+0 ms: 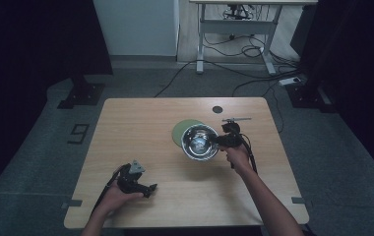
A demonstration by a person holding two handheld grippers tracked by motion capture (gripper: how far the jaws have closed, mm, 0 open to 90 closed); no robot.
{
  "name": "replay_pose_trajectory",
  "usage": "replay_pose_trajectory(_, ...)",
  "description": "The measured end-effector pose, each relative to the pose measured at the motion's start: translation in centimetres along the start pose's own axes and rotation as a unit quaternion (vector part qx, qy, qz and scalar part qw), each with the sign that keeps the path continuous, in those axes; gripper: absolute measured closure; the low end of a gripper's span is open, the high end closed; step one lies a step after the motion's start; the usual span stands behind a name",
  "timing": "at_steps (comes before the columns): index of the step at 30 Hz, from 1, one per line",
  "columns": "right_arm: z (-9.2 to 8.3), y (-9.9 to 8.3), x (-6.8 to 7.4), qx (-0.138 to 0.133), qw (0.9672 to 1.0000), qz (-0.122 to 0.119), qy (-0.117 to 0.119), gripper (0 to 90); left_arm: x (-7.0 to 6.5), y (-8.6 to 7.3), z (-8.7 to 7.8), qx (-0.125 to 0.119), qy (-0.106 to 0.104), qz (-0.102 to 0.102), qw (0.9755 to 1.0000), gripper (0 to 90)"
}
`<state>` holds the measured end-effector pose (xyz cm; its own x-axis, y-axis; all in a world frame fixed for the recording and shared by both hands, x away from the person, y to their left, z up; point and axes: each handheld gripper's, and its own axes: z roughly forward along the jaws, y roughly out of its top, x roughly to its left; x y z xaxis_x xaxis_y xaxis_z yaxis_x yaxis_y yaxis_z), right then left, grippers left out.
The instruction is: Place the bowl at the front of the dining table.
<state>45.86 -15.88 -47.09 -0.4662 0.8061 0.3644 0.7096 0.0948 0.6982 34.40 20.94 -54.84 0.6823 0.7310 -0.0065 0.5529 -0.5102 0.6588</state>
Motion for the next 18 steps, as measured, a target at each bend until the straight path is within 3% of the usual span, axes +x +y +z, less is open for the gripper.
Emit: replay_pose_trajectory(18,0.36,0.8,0.06,-0.006,1.0,0.004,-0.004,86.9,0.0,0.0,0.0,0.0,0.0,0.0,1.0,0.0)
